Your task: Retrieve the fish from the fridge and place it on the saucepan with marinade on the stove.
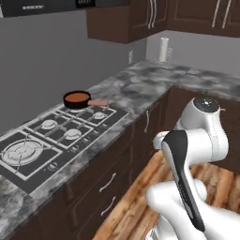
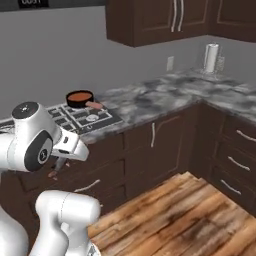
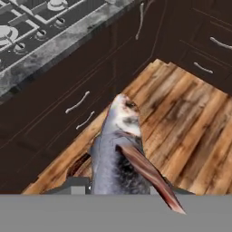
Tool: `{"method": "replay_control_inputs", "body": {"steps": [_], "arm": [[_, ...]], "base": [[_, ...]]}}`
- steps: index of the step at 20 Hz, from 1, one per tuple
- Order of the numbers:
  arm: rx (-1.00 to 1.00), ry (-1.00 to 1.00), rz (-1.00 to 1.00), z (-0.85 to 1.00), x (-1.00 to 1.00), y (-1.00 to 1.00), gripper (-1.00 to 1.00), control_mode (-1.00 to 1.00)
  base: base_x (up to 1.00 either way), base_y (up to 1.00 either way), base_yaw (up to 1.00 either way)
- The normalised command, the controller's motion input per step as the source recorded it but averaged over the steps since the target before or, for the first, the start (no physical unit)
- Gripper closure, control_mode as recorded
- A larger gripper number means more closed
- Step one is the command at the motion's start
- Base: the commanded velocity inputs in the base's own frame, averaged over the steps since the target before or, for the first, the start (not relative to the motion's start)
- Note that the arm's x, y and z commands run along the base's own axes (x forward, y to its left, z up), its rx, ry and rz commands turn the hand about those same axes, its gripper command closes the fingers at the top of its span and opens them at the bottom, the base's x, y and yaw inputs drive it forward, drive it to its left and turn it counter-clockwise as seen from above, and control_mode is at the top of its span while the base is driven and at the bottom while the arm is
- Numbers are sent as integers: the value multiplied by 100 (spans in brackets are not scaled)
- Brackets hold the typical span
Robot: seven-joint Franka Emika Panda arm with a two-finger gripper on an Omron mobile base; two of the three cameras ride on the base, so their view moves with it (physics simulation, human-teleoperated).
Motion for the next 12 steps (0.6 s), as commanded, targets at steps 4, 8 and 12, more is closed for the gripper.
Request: {"method": "replay_control_inputs", "body": {"steps": [4, 8, 12], "arm": [[0, 0, 0, 0, 0, 0, 100, 100], [0, 0, 0, 0, 0, 0, 100, 100], [0, 0, 0, 0, 0, 0, 100, 100]], "base": [[100, 1, 52], [100, -2, 54], [99, -56, 57]]}}
